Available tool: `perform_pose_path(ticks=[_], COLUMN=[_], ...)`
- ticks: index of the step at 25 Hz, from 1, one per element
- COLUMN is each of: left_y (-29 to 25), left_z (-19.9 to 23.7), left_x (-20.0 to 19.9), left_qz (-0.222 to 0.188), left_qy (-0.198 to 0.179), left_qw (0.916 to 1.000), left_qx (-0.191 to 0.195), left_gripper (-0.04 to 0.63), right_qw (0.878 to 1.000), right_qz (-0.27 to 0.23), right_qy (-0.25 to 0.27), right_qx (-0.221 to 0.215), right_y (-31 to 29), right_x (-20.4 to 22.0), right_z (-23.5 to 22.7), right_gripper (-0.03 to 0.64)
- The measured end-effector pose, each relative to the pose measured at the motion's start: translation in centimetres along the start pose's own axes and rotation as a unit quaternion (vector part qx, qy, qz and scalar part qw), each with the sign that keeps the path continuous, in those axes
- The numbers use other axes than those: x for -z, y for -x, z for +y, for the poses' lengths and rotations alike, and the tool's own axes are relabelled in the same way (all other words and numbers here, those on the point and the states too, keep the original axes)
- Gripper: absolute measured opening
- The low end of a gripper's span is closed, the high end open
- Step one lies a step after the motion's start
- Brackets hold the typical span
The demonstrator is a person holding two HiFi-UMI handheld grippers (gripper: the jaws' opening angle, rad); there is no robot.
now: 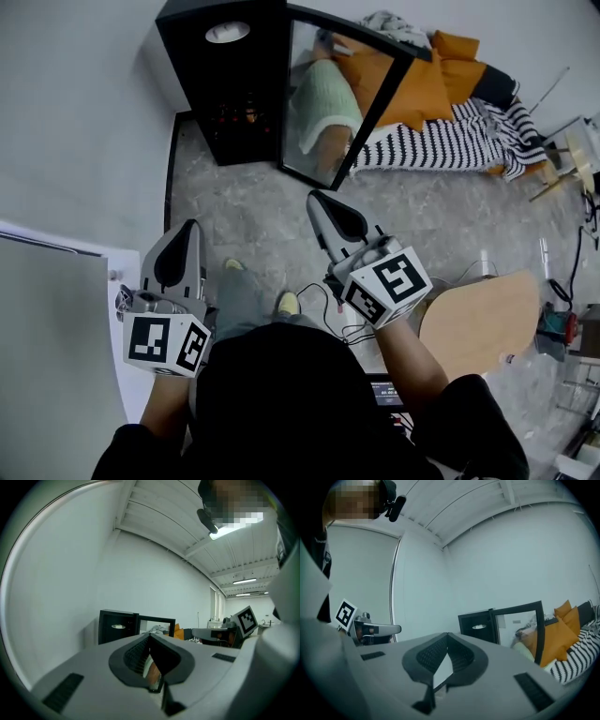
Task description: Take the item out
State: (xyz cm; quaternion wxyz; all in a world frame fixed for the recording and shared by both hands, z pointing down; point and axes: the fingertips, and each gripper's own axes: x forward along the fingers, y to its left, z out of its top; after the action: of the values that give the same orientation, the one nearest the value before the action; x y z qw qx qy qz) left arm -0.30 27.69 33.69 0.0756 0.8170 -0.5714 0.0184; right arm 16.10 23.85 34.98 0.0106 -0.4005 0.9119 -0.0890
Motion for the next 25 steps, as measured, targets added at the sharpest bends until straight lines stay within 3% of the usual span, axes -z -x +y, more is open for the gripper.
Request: perform_pose_path(ticks=[8, 17, 25], left_y=[-1.9, -5.7, -9.7], left_z=[0.2, 1.9, 6.1], left_x=[-0.6, -0.8, 0.1], left_qz=[0.0, -0.002, 0.019], left_qy=[-0.016, -0.01, 0.001], left_qw=[0.9998, 0.9997, 0.9996], left_qx=[0.015, 0.023, 0.022], left_gripper=[0.008, 0.008, 0.008], right_qw=[1.0, 1.0, 0.999], right_qz=[-0.005, 0.015, 0.034], right_qy=[0.001, 0.019, 0.011], right_qx=[0.002, -0.007, -0.01], right_y=[-1.0, -5.0, -11.0], right_x=[-0.2, -0.1, 1.0], right_z=[-0.9, -2.3, -3.7], right_gripper=[0.008, 0.008, 0.008])
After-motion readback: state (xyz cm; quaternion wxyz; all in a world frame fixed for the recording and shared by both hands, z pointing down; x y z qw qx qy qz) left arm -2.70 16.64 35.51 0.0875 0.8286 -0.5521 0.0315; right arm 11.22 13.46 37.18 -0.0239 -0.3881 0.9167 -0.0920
